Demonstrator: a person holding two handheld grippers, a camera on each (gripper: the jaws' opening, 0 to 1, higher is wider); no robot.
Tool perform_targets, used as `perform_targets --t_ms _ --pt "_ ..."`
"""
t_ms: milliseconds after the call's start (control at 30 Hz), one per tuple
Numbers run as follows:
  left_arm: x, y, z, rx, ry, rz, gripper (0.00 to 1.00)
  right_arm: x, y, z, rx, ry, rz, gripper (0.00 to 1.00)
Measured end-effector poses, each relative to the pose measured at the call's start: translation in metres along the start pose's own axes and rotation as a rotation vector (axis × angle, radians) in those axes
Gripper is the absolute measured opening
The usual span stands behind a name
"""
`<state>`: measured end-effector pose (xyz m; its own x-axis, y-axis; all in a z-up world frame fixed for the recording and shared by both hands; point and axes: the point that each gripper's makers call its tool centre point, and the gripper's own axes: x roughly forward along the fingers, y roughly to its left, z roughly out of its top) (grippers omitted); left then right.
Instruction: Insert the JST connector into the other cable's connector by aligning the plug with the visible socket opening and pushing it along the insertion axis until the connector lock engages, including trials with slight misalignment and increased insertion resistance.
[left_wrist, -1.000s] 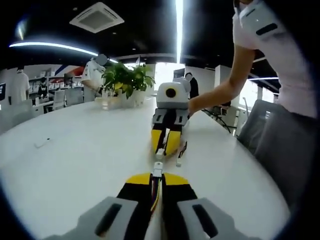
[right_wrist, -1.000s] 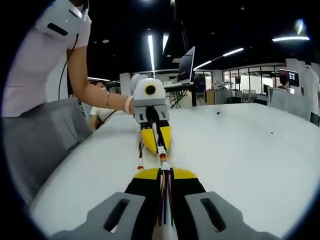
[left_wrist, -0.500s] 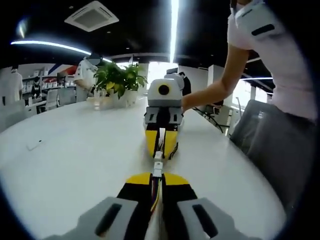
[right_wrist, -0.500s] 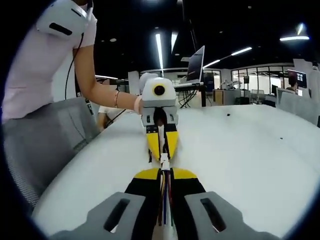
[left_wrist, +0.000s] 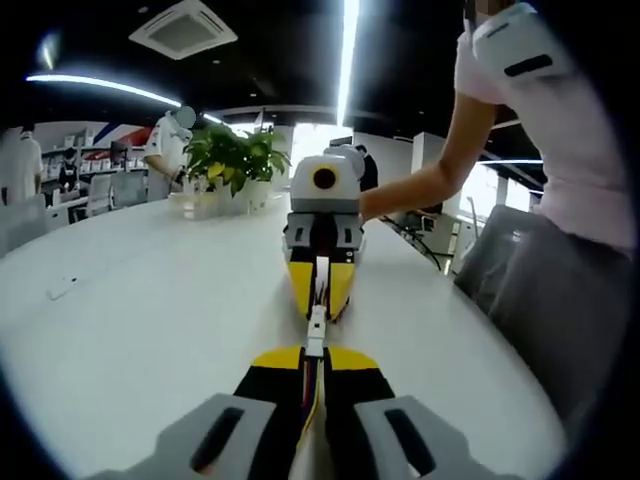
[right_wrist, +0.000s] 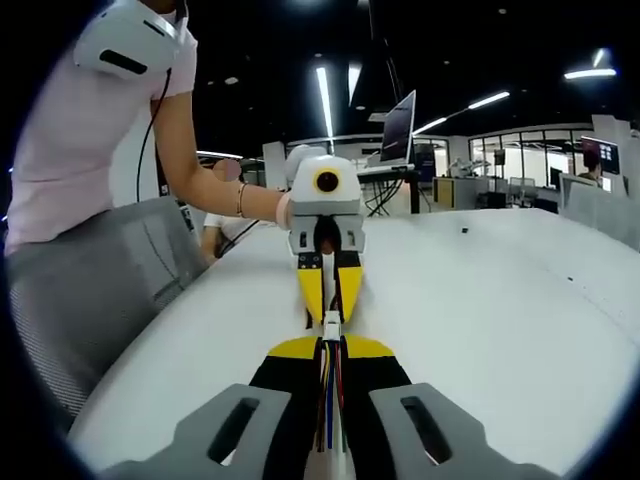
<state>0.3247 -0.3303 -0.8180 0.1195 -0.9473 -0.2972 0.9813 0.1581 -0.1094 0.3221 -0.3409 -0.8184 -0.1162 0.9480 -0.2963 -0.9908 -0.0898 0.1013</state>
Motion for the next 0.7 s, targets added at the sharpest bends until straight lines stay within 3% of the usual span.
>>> perform_targets --t_ms 700 --pt "-0.001 -0.003 0.009 0.004 0.014 -0.022 0.0 0.003 0.002 0.005 -0.014 0.021 0.013 0.04"
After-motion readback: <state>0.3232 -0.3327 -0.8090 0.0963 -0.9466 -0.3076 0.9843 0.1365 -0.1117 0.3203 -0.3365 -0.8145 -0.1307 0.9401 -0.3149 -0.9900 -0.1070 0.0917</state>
